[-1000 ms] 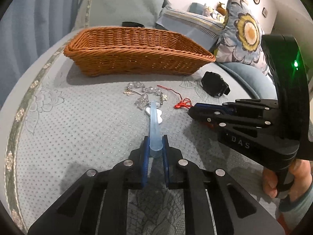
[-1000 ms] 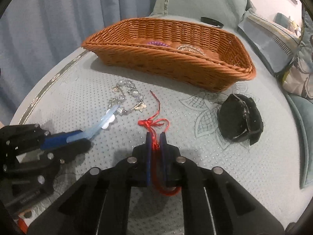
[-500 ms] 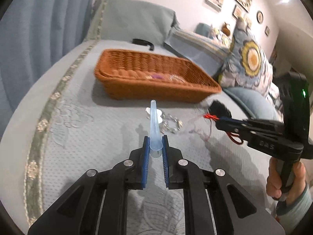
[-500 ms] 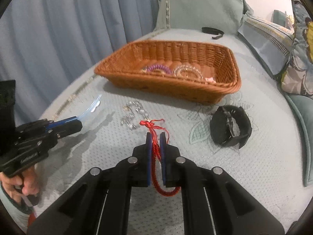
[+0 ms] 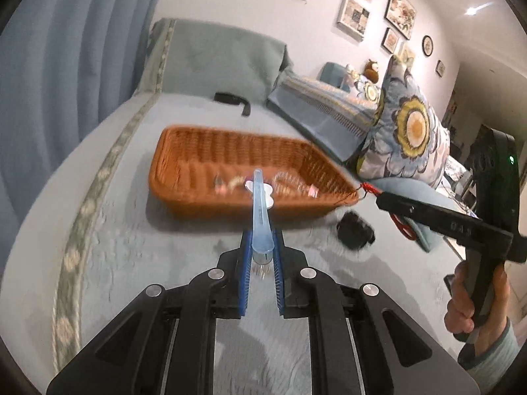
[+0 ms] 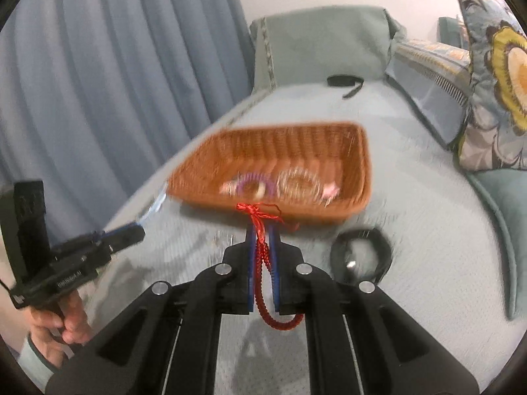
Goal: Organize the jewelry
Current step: 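Carry both items over the wicker basket and open both tools to drop them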
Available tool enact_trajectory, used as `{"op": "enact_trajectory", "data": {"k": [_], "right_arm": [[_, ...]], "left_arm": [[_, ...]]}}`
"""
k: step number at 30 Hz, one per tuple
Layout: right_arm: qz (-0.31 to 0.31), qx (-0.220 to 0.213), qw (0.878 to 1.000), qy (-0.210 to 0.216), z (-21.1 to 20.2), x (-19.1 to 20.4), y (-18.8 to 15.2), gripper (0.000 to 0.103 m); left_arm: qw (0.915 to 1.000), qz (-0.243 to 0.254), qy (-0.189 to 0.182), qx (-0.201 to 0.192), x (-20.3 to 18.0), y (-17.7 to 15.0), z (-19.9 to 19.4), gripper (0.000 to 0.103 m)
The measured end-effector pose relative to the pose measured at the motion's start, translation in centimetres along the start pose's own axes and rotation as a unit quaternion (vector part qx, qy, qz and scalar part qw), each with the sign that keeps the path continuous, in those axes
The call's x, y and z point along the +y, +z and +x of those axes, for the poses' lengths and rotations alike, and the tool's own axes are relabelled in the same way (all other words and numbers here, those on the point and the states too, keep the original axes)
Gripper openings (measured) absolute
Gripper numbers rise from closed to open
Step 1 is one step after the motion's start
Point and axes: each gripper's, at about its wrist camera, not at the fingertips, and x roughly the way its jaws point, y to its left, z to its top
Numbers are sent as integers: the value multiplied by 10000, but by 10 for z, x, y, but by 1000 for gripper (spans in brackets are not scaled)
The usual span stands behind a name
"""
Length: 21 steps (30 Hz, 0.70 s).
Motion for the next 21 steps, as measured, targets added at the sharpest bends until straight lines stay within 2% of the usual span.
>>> {"op": "enact_trajectory", "data": {"k": [5,11,16,21], "right_arm": [[-5,-188,9997,-184,10,-11,43,6],[80,-39,9995,-310,52,-24,72,6],[210,263,9988,-369,93,-32,77,6],[231,695,9960,-503,135,-39,76,6]], "left_arm": [[9994,261,25,-209,-9,42,13,10],[9997,193,-28,-150,1,79,51,10],[9999,86,47,64,11,90,91,10],[9990,55,250,357,18,86,125,10]]}}
